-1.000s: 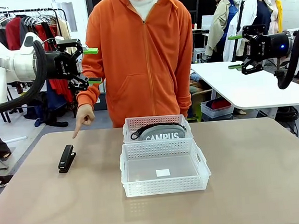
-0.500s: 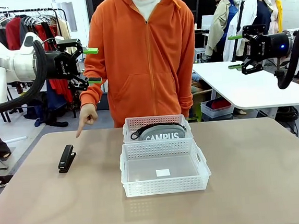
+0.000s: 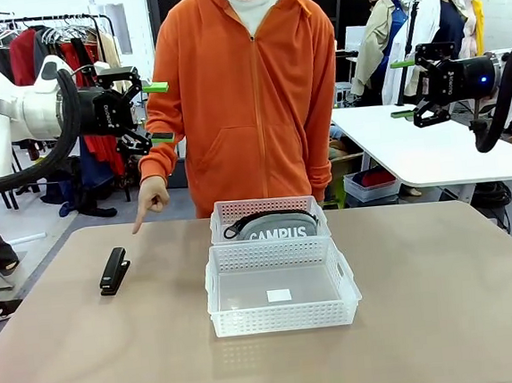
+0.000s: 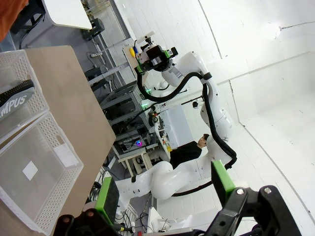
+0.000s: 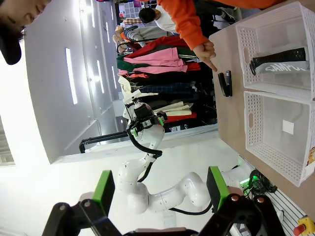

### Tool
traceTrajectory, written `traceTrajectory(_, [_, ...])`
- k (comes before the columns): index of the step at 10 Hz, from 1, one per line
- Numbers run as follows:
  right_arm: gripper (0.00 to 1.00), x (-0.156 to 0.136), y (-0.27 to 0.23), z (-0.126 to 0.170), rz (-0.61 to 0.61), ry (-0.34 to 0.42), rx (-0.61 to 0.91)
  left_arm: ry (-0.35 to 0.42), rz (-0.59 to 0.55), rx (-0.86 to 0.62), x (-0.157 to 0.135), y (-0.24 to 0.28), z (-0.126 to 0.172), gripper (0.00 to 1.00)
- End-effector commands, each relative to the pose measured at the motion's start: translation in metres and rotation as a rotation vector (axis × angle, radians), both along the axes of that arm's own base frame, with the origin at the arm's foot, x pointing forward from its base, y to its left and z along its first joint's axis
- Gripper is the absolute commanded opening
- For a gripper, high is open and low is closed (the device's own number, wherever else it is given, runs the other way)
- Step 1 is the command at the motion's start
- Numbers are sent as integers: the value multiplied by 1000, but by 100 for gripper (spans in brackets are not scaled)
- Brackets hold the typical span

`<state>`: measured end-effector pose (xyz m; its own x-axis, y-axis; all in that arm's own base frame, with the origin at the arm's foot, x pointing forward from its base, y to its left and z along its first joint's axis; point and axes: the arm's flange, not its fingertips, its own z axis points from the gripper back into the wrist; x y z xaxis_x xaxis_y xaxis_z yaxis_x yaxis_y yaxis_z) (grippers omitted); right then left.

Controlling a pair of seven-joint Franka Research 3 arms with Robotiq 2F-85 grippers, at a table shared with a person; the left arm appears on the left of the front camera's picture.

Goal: Distribute items into two baskets.
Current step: Pick up the Stapler that the person points to.

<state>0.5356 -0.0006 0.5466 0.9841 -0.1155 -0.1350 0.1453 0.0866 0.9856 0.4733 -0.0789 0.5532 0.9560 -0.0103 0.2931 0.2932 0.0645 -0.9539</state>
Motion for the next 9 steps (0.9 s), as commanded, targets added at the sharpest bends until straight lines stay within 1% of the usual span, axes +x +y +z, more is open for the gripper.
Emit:
traceTrajectory(1, [100, 0, -1, 2, 1, -8, 0, -5, -6, -1, -2, 0, 2, 100])
traceTrajectory(6, [100, 0, -1, 2, 1, -8, 0, 0, 0, 0, 0, 0, 0, 100])
traceTrajectory(7, [100, 0, -1, 2, 1, -8, 0, -6, -7, 16, -6, -20, -4, 100])
traceTrajectory(8, [100, 0, -1, 2, 1, -8, 0, -22, 9, 32, -7, -19, -2, 100])
traceTrajectory(9, [100, 0, -1, 2, 1, -8, 0, -2, -10, 24, -2, -4, -1, 100])
